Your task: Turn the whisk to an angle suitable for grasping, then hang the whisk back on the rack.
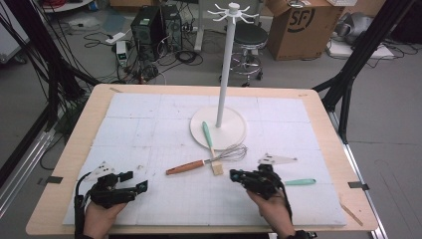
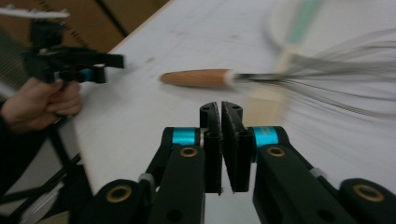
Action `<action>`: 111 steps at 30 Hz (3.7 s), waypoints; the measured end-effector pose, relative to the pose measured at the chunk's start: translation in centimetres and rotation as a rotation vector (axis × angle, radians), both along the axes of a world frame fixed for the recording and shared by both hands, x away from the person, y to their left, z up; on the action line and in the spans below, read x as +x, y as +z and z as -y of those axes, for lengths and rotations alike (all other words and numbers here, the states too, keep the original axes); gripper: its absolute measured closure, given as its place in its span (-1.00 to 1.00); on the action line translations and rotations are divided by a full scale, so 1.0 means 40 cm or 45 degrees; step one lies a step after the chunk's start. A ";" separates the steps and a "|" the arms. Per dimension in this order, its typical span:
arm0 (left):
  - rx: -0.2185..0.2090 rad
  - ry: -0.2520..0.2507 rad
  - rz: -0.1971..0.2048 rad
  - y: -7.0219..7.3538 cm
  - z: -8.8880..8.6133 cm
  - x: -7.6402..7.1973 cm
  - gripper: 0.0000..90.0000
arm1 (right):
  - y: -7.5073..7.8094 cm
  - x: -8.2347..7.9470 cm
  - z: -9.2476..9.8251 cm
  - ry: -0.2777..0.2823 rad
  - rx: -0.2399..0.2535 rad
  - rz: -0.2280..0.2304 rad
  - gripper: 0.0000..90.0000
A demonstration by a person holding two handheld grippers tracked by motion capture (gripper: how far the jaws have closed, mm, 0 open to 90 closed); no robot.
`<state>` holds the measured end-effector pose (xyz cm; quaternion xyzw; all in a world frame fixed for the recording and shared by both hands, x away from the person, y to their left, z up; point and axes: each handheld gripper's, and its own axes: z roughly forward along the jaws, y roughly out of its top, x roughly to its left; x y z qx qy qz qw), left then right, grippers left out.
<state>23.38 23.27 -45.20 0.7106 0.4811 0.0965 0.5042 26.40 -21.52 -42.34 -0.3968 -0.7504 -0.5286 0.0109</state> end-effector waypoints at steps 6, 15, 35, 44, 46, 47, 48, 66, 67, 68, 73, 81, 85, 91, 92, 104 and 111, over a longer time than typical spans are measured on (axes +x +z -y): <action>-0.004 0.002 -0.004 -0.001 -0.002 0.002 -0.54 | -0.006 0.038 -0.194 0.258 -0.107 -0.061 0.99; -0.005 -0.004 -0.007 -0.002 0.001 0.003 -0.54 | -0.039 0.089 -0.286 0.317 -0.151 -0.183 0.99; -0.023 -0.008 -0.018 -0.002 -0.003 0.006 -0.54 | -0.083 0.184 -0.392 0.239 -0.220 -0.343 0.99; -0.016 -0.008 -0.017 -0.003 -0.001 0.007 -0.54 | -0.082 0.228 -0.403 0.144 -0.223 -0.319 0.99; -0.018 -0.006 -0.016 -0.003 -0.001 0.006 -0.54 | -0.080 0.232 -0.403 0.128 -0.229 -0.317 0.99; -0.019 -0.006 -0.017 -0.003 -0.001 0.007 -0.54 | -0.080 0.237 -0.402 0.118 -0.230 -0.305 0.99; -0.020 -0.006 -0.017 -0.003 -0.001 0.007 -0.54 | -0.080 0.245 -0.401 0.103 -0.229 -0.314 0.99; -0.019 0.005 -0.020 -0.003 -0.003 0.007 -0.55 | -0.082 0.277 -0.395 0.046 -0.201 -0.328 0.99; -0.018 0.001 -0.023 -0.003 -0.004 0.008 -0.55 | -0.081 0.275 -0.395 0.055 -0.205 -0.321 0.99; -0.021 0.003 -0.023 -0.004 -0.004 0.008 -0.55 | -0.073 0.268 -0.396 0.078 -0.206 -0.314 0.99; -0.027 0.000 -0.033 -0.004 -0.004 0.008 -0.54 | -0.052 0.253 -0.391 0.152 -0.145 -0.316 0.25; -0.023 0.001 -0.034 -0.004 -0.003 0.008 -0.54 | 0.011 0.236 -0.309 0.071 -0.076 -0.181 -0.19; -0.017 0.006 -0.036 -0.004 -0.002 0.009 -0.54 | 0.032 0.246 -0.250 0.002 -0.046 -0.137 -0.20; -0.017 0.008 -0.044 -0.005 0.002 0.016 -0.54 | 0.033 0.259 -0.207 -0.022 -0.067 -0.145 -0.20; -0.011 0.006 -0.045 -0.005 0.002 0.016 -0.54 | 0.033 0.259 -0.207 -0.022 -0.067 -0.145 -0.20; -0.013 -0.001 -0.047 -0.005 0.003 0.017 -0.54 | -0.009 0.316 -0.231 0.055 -0.185 -0.217 -0.14; -0.012 -0.003 -0.048 -0.005 0.004 0.017 -0.54 | -0.022 0.325 -0.264 0.113 -0.271 -0.257 -0.12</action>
